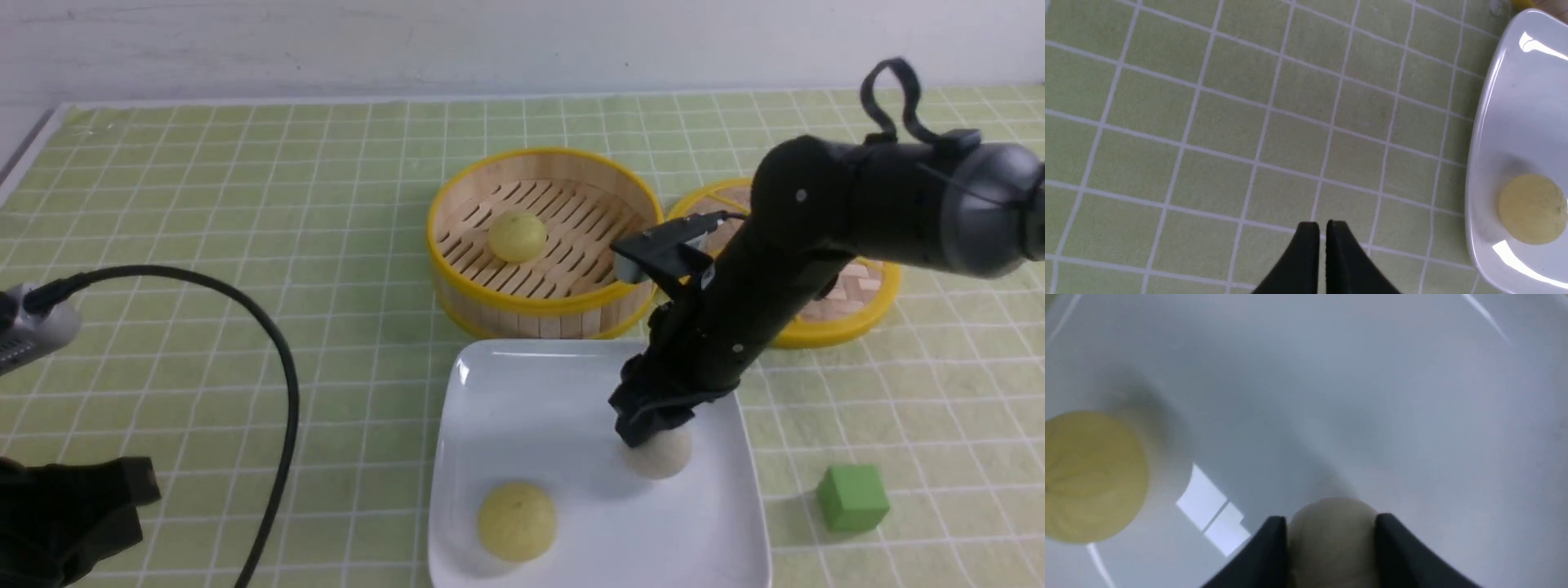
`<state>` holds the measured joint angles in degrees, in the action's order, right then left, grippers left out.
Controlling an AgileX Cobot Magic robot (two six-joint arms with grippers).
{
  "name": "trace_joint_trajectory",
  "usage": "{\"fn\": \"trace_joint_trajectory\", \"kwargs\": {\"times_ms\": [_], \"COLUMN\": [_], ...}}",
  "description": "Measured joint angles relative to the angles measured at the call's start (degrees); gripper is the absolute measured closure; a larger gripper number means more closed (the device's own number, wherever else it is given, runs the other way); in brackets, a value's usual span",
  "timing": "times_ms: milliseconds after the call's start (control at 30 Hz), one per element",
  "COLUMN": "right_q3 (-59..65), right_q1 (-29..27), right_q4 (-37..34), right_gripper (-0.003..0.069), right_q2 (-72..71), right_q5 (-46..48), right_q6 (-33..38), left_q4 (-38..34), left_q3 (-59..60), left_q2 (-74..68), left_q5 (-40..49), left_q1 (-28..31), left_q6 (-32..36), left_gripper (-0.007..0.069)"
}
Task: Put the steamed buns into the plate on the green tablecloth.
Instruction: 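Move the steamed bun from the bamboo steamer onto the white plate with the right gripper, then reach into the bamboo steamer and grasp a bun with the left gripper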
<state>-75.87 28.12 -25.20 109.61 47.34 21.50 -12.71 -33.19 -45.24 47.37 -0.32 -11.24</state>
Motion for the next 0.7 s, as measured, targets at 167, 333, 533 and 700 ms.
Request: {"fn": "trace_joint_trajectory", "kwargs": {"times_ms": [167,333,533,700], "right_q3": [-6.65,-16.54,-14.05,-3.19], "right_q1": [-0.67,-1.56,-1.98,-1.98], "right_q4": [2.51,14.58,25.20,25.20], "right_gripper": [0.0081,0.0235,0.0655,0.0673], "right_q2": [0.28,-0.46,-8.92,-21.63], "right_q5": [9.54,20.85,22.19,22.47], "right_q6": [-6.16,-15.44,-21.50,-24.97], "left_q4": [0.20,-0.88,-3.64,-7.10], "left_q3": [0.00,-0.07,-5.00,-14.67], "left_q2": [-0.13,-2.36,-10.25,-19.06], "left_q5": [-0.20,-2.42,0.35,5.06], "left_q1": [0.00,0.00,0.00,0.00], "left_q6": [0.00,0.33,6.88,13.25], "left_gripper": [0.0566,0.0559,0.0571,0.0622]}}
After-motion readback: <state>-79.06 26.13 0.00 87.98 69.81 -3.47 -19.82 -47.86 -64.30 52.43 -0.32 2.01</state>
